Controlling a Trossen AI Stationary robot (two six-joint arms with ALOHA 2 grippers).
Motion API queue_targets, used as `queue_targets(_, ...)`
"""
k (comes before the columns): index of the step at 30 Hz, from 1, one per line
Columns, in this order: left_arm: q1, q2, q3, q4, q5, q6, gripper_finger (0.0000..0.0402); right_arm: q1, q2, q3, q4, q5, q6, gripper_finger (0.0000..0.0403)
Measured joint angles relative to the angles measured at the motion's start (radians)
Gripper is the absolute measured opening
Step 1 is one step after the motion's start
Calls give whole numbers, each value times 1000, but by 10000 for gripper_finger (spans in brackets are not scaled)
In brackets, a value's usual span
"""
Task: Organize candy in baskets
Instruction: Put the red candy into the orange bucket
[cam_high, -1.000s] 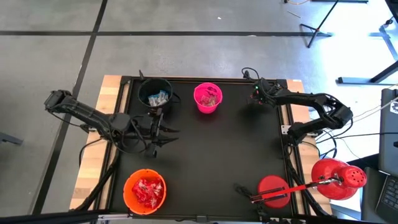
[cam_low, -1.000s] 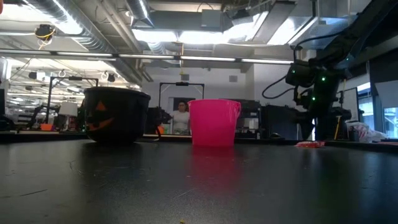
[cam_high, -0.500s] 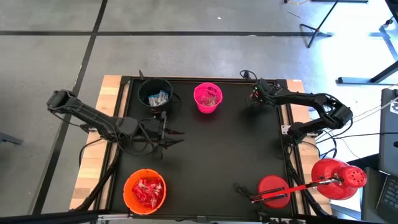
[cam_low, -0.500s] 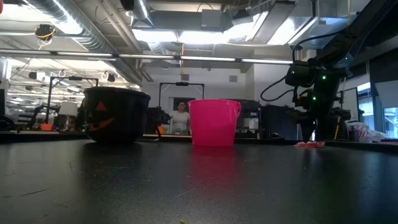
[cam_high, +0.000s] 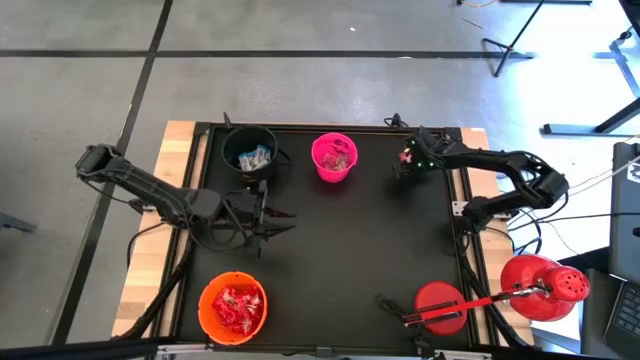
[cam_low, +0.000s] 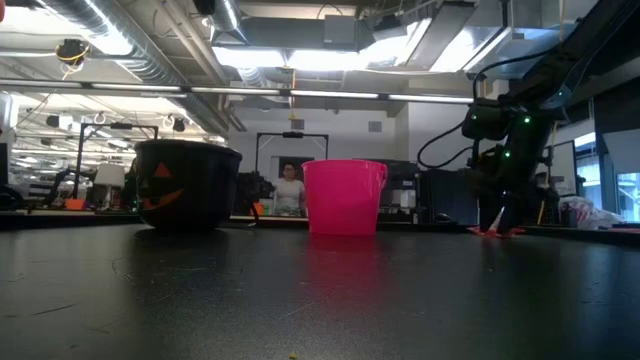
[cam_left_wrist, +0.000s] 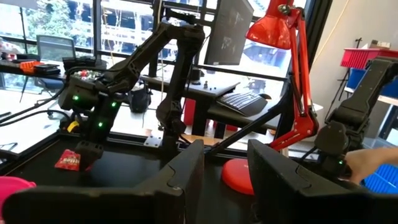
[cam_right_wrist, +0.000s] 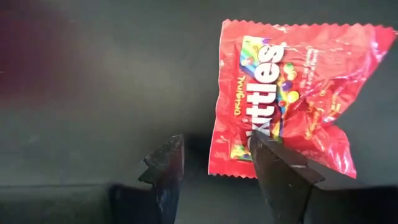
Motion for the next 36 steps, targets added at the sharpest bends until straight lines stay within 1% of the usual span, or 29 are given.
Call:
queue_targets(2, -4, 0, 0, 0, -2, 1, 115, 0, 0, 0, -14, -63, 0, 188)
queue_targets(6, -7, 0, 0, -1, -3, 2, 115, 17, 0, 0, -56, -221, 2, 188)
queue_targets(9, -7, 0, 0, -2, -4, 2, 115, 81, 0, -2, -67, -326, 10, 188)
queue_targets(11, -7, 0, 0, -2, -7, 3, 115, 138, 0, -3, -58, -375, 24, 188)
queue_targets(14, -7, 0, 0, -2, -10, 3, 115, 239, 2, -2, -45, -401, 36, 188)
queue_targets(17, -7, 0, 0, -2, -10, 3, 115, 351, 3, 10, -31, -386, 37, 188)
queue_targets(20, -7, 0, 0, -1, -11, 3, 115, 463, 3, 26, 19, -380, 37, 188)
queue_targets(22, -7, 0, 0, -1, -14, 3, 115, 530, 3, 44, 47, -347, 34, 188)
queue_targets(23, -7, 0, 0, -1, -17, 3, 115, 564, 3, 58, 50, -298, 31, 188)
queue_targets(27, -7, 0, 0, -2, -34, 2, 115, 684, 3, 102, 36, -3, 29, 188)
queue_targets(29, -7, 0, 0, -1, -34, -6, 115, 724, 3, 107, 36, 96, 25, 188)
queue_targets(32, -7, 0, 0, -2, -34, -17, 115, 757, 3, 108, 21, 191, 29, 188)
queue_targets(34, -7, 0, 0, -2, -34, -20, 115, 763, 4, 108, -4, 214, 52, 188)
queue_targets(36, -7, 0, 0, -1, -35, -23, 115, 761, 13, 108, -17, 214, 87, 188)
